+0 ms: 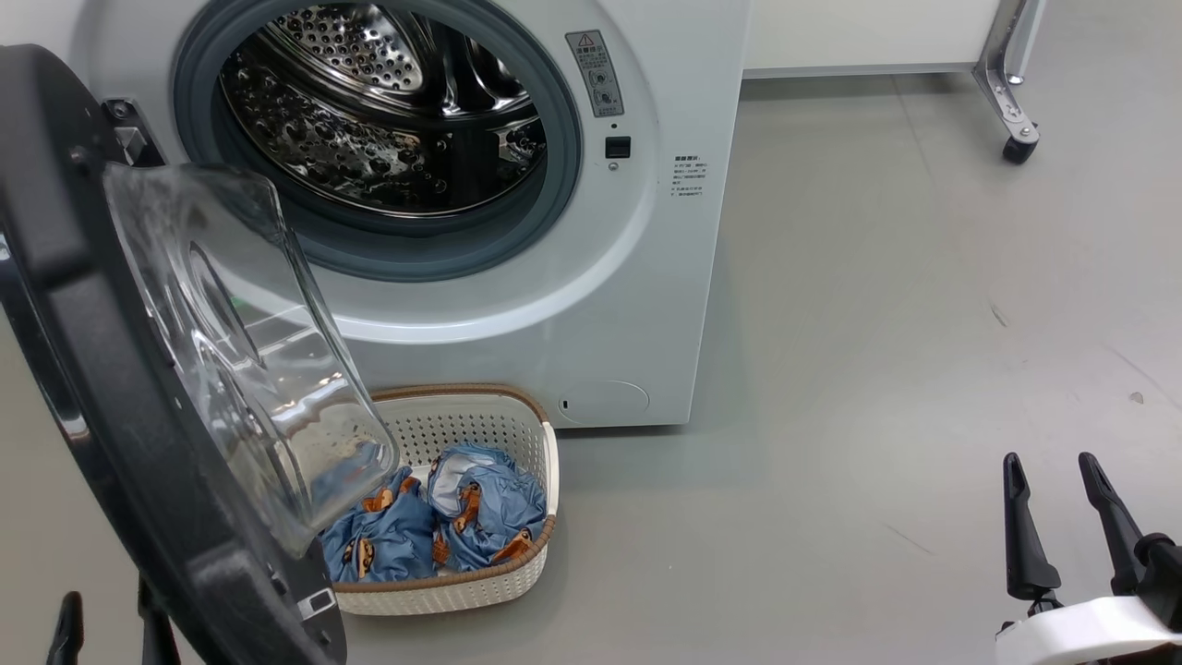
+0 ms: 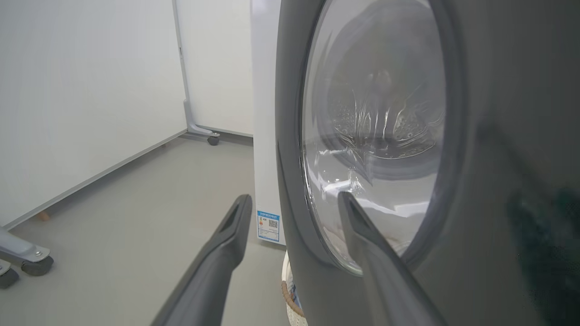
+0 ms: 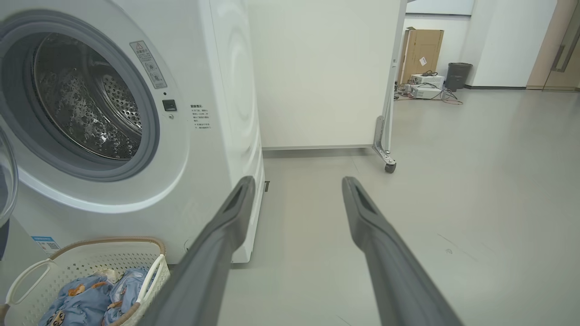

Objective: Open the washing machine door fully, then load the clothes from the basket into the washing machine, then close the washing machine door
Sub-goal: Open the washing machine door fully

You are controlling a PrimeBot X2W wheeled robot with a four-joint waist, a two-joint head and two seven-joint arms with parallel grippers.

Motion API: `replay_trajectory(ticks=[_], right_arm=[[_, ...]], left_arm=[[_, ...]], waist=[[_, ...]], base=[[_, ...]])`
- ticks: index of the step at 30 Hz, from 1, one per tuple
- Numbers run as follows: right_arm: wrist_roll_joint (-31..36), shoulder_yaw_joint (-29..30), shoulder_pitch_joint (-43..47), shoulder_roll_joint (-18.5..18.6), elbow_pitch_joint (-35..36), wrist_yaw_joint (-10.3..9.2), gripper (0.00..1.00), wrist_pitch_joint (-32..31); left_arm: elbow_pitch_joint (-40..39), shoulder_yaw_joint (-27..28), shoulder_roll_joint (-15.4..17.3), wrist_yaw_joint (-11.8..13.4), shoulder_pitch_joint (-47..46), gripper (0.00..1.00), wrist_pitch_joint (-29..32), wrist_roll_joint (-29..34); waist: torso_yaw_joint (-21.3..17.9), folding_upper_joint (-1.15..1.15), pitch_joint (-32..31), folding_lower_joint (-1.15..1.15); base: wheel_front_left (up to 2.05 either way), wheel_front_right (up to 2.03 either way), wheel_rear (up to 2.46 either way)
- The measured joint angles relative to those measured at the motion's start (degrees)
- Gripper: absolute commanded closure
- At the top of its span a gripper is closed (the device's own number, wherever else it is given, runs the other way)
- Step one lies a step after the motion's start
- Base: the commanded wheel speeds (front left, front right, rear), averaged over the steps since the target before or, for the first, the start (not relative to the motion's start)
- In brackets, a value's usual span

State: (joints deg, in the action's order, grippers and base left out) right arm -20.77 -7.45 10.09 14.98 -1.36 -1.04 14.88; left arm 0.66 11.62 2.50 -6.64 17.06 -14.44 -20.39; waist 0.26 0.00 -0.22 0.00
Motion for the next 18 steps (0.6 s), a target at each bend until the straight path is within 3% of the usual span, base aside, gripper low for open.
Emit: replay_trajectory(ticks=[6,9,14,18], right_arm=[[0.9,1.5,0.8,-1.3,0.3,1.0,0.0,0.0],[1.6,1.9,1.3,-2.2,0.4,1.53,0.0,0.0],[2.4,4.0,2.0,-2.8,1.0,1.98,0.0,0.0],[3.0,5.4,2.8,-3.5,1.1,2.3,0.0,0.0]], left_arm=[[0.1,1.6,0.0,0.0,0.0,1.0,0.0,-1.4],[-1.8,3.7,-0.2,1.3,-0.1,1.0,0.0,-3.3],[-11.3,9.5,-0.2,4.5,-3.3,1.0,0.0,-4.4],[-20.4,11.2,-0.3,5.4,-7.5,1.0,-0.1,-2.2]], waist=[[0.6,0.0,0.0,0.0],[1.0,0.0,0.0,0.0],[1.9,0.0,0.1,0.0],[3.1,0.0,0.1,0.0]], base=[[0.0,0.0,0.0],[0.0,0.0,0.0],[0.0,0.0,0.0],[0.0,0.0,0.0]])
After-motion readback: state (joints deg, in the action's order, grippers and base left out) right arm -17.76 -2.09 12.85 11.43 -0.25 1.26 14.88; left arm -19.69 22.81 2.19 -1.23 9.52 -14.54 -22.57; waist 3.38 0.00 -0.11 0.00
